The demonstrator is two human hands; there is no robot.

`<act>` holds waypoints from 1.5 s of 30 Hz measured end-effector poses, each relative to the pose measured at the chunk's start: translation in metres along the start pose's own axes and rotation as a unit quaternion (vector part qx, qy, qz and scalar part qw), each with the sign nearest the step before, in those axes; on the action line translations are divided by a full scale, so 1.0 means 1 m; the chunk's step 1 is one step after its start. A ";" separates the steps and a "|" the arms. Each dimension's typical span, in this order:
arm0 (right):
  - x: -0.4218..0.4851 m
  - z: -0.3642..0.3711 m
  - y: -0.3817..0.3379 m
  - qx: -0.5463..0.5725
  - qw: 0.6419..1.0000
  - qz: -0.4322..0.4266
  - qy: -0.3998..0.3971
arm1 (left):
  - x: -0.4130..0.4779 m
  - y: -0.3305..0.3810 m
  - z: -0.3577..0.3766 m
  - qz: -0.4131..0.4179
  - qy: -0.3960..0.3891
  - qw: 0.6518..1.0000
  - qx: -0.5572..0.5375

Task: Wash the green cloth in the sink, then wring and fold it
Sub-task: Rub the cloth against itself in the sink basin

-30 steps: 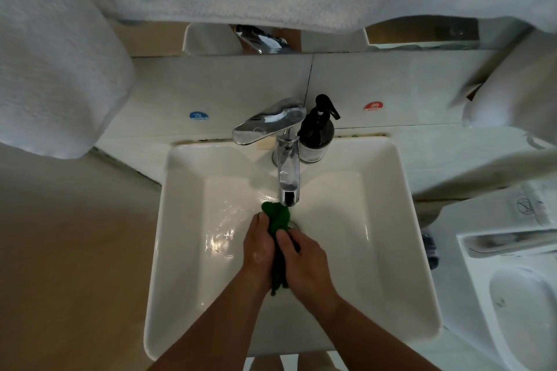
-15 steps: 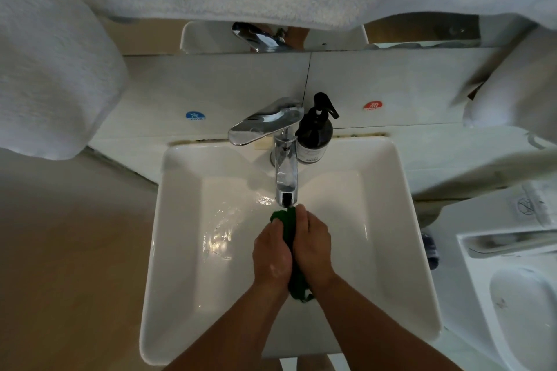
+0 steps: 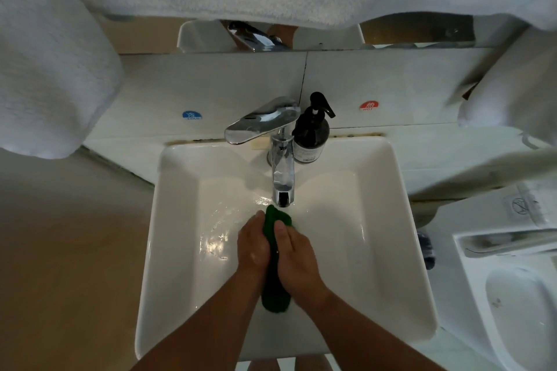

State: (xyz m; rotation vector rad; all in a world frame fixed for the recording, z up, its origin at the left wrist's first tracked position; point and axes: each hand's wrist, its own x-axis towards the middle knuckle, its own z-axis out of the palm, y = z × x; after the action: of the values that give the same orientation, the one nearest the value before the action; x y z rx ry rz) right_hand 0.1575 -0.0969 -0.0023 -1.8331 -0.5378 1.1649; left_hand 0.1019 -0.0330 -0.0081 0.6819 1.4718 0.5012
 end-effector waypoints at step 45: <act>0.098 -0.054 0.087 -0.541 0.690 -0.482 -0.012 | 0.090 -0.047 -0.044 0.643 -0.074 0.458 0.609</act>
State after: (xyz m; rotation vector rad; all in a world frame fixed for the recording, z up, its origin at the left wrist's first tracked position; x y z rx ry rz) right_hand 0.2423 -0.0955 -0.1155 -1.8482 -2.2210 0.0136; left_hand 0.0588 0.0000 -0.1044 3.0171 0.5868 0.3339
